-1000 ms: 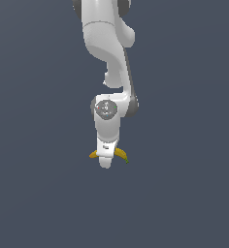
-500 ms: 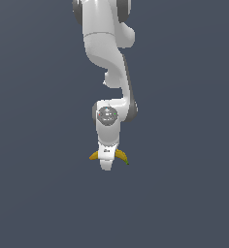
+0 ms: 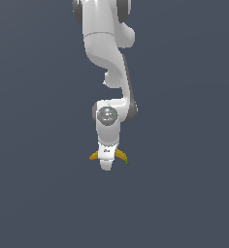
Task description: Pick up the object and move it to a goal position.
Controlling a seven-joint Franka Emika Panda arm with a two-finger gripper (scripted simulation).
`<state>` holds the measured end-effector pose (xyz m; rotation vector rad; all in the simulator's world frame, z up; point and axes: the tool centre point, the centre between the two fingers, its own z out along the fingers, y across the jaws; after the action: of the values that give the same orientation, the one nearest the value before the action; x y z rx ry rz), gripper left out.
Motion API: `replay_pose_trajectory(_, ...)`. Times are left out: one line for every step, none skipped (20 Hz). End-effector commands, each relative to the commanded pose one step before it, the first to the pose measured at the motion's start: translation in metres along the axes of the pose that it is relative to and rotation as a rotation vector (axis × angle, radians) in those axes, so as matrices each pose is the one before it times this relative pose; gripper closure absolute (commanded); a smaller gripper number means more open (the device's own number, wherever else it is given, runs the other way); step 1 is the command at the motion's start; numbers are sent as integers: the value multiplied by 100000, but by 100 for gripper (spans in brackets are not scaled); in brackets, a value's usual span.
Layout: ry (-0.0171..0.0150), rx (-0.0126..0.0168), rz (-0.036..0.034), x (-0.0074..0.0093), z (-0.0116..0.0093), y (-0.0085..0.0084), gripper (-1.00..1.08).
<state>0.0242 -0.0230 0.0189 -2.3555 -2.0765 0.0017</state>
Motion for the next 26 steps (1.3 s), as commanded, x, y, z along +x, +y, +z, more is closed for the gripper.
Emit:
replay_pose_trajectory(9,-87,35,-60,-87,3,108)
replay_pose_trajectory(0,0,0,-52,-102,-41,108)
replay_pose_trajectory(0,0,0,-73,-144,-58,108)
replay_pose_trajectory(0,0,0,-93,-185,-74,108)
replay_pose_trajectory(0,0,0,-114,-226,-91,108)
replay_pose_trajectory(-49,-1,-4,-132,-266,-108,108)
replay_pose_trajectory(0,0,0,-157,-311,-124,108)
replay_pose_trajectory(0,0,0,-178,-353,-141,108)
replay_pose_trajectory(0,0,0,-200,-396,-158,108)
replay_pose_trajectory(-49,1,-5,-217,-437,-176,108)
replay_pose_trajectory(0,0,0,-244,-483,-193,108)
replay_pose_trajectory(0,0,0,-266,-528,-210,108)
replay_pose_trajectory(-49,2,-5,-283,-570,-228,108)
replay_pose_trajectory(0,0,0,-312,-618,-245,108)
replay_pose_trajectory(-49,3,-5,-328,-661,-263,108)
replay_pose_trajectory(0,0,0,-358,-711,-280,108)
replay_pose_trajectory(-48,4,-5,-374,-754,-298,108)
replay_pose_trajectory(0,0,0,-404,-806,-316,108)
replay_pose_trajectory(0,0,0,-425,-852,-332,108)
replay_pose_trajectory(-48,7,-5,-423,-861,-336,108)
replay_pose_trajectory(0,0,0,-432,-872,-337,108)
replay_pose_trajectory(0,0,0,-434,-878,-338,108)
replay_pose_trajectory(0,0,0,-435,-885,-339,108)
replay_pose_trajectory(0,0,0,-437,-892,-340,108)
replay_pose_trajectory(0,0,0,-439,-900,-341,108)
replay_pose_trajectory(0,0,0,-441,-909,-342,108)
